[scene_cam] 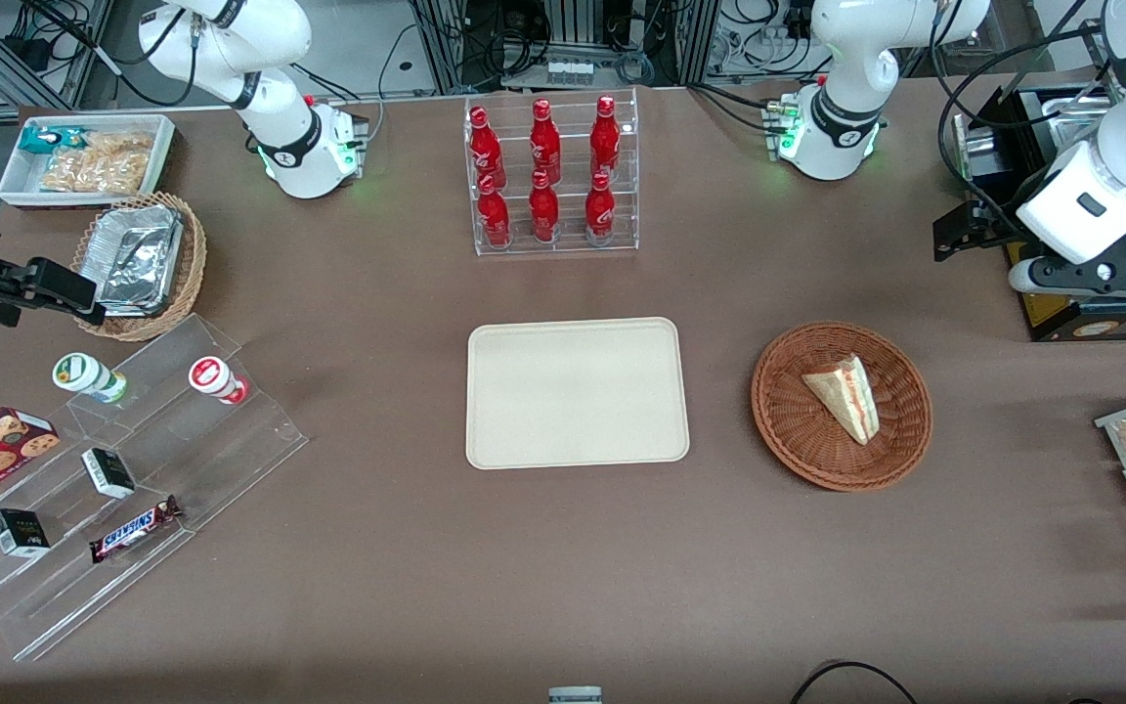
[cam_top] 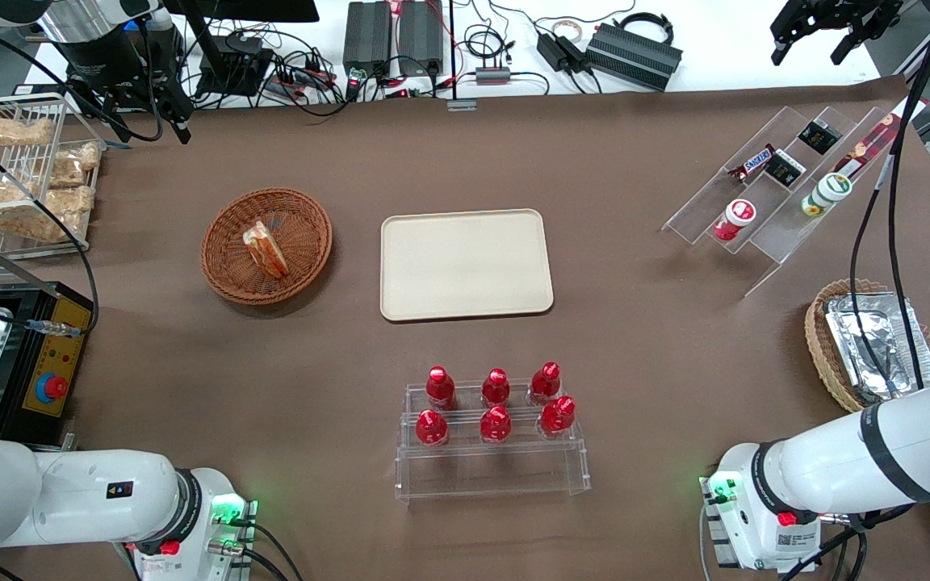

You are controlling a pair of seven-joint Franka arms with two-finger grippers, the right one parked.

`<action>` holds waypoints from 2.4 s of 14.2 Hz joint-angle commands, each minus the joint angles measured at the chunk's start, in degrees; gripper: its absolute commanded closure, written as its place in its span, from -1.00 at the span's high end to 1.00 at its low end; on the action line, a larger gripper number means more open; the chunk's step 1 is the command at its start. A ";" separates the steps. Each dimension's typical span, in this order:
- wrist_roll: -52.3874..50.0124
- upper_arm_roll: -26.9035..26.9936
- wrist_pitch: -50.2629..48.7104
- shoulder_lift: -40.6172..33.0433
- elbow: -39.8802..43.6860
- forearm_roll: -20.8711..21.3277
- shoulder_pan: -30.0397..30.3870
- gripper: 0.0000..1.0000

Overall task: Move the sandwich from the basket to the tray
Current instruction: 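Move the left gripper over the wicker basket above the sandwich, then lower the open left gripper and grasp the wrapped sandwich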

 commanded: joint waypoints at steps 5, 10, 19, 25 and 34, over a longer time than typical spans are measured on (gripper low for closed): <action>1.06 -0.26 1.38 1.32 -3.40 -1.06 0.66 1.00; 1.06 -0.35 13.32 4.93 -13.15 -0.45 0.13 1.00; -4.70 -0.44 45.94 4.84 -35.05 -0.62 0.13 1.00; -35.90 -0.52 53.94 10.28 -35.50 -0.44 -2.68 1.00; -46.64 -0.17 61.33 17.32 -35.06 -0.97 -2.15 0.47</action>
